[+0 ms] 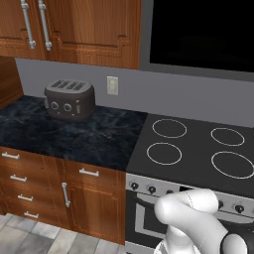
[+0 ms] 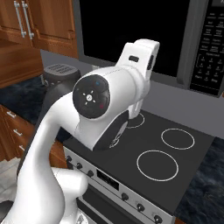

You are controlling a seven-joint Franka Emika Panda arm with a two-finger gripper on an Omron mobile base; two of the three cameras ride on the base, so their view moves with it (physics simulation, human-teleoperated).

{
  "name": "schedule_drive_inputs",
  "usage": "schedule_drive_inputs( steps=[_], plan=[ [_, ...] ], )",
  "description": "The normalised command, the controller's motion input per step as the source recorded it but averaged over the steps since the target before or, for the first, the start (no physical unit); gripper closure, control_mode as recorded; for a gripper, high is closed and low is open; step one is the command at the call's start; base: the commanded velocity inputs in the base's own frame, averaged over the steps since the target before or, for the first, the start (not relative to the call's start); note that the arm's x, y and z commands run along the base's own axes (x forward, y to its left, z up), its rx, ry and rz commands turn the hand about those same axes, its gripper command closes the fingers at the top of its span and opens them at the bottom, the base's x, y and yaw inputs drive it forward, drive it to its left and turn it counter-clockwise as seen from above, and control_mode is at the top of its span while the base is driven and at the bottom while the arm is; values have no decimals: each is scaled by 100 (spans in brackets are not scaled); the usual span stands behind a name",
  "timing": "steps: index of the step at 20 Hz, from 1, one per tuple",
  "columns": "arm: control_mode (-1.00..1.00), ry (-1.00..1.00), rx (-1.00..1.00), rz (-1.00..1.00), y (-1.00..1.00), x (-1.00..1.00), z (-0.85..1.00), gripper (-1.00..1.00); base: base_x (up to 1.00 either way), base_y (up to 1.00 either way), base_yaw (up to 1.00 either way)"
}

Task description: Place the bowl containing the mushroom and onion in the microwave. Close the microwave door and press the start button to microwave the meal.

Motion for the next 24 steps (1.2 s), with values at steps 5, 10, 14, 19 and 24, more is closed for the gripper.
schedule_drive_inputs(
  steps=[5,10,14,19,24],
  plan=[
    [-100,15,-6,4,-23,-43,-3,100,0,0,0],
    [-100,9,-5,9,-6,-22,-27,100,0,0,0],
    [-100,-7,0,6,0,0,-42,100,0,0,0],
    [-100,-7,4,8,0,13,-15,100,0,0,0],
    [-100,-15,16,4,-2,25,1,100,0,0,0]
  ],
)
